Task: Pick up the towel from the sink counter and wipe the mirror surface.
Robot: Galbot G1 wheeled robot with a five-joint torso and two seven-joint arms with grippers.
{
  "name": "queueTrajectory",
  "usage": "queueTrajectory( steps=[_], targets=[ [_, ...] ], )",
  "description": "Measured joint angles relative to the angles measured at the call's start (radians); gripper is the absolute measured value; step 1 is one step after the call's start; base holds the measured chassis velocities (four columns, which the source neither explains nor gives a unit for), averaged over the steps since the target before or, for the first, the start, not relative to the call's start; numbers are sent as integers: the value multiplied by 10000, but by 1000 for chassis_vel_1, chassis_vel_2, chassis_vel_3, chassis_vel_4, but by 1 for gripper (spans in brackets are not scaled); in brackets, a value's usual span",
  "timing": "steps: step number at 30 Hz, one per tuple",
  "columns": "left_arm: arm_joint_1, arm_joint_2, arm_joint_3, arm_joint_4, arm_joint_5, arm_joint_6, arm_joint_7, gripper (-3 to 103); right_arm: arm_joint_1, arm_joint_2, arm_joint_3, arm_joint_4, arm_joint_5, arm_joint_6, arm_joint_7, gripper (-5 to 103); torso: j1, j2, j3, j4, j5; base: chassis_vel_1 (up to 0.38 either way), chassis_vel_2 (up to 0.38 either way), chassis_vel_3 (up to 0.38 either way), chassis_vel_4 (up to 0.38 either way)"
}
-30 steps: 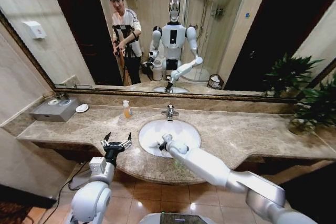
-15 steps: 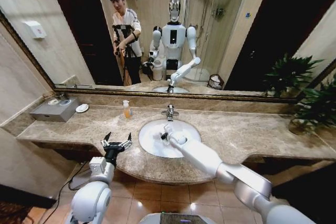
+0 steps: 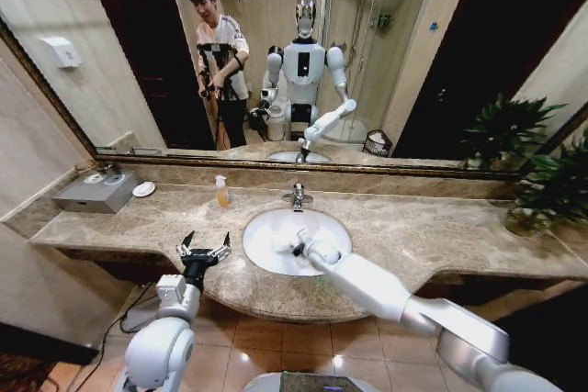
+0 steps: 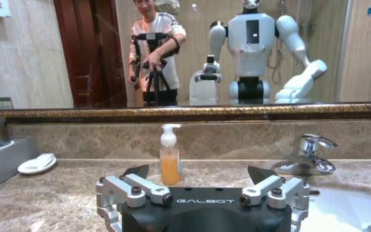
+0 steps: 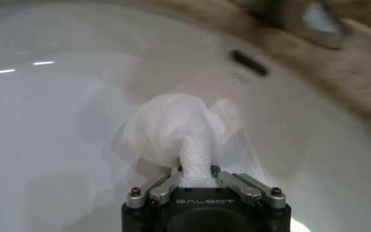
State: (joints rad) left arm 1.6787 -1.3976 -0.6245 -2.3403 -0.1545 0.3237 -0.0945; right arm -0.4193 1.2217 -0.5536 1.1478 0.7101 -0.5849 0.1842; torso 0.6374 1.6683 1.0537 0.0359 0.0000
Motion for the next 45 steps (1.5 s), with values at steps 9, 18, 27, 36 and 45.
queueTrajectory(
  steps=[9, 18, 27, 36, 45],
  targets=[
    [0, -1, 0, 0, 0, 0, 0, 100, -386, -852, -799, 1827, 893, -558, 330, 10, -1, 1, -1, -2, 0, 0, 0, 0, 0],
    [0, 0, 0, 0, 0, 0, 0, 100, -108, -1005, -273, 837, 553, -540, 94, 10, -1, 0, 0, 0, 1, 0, 0, 0, 0],
    [0, 0, 0, 0, 0, 0, 0, 100, 96, -1211, 569, 323, 273, -365, -189, 10, 0, 0, -1, -3, -2, 0, 0, 0, 0],
    [0, 0, 1, 0, 0, 0, 0, 100, -1343, -1569, 855, 2173, 631, -447, 741, 10, 0, 0, 0, -1, 2, 0, 0, 0, 0],
    [0, 0, 0, 0, 0, 0, 0, 100, -2920, -2160, 2628, 4504, 885, 1466, 2086, 10, 0, 0, -1, -2, 0, 0, 0, 0, 0]
  ],
)
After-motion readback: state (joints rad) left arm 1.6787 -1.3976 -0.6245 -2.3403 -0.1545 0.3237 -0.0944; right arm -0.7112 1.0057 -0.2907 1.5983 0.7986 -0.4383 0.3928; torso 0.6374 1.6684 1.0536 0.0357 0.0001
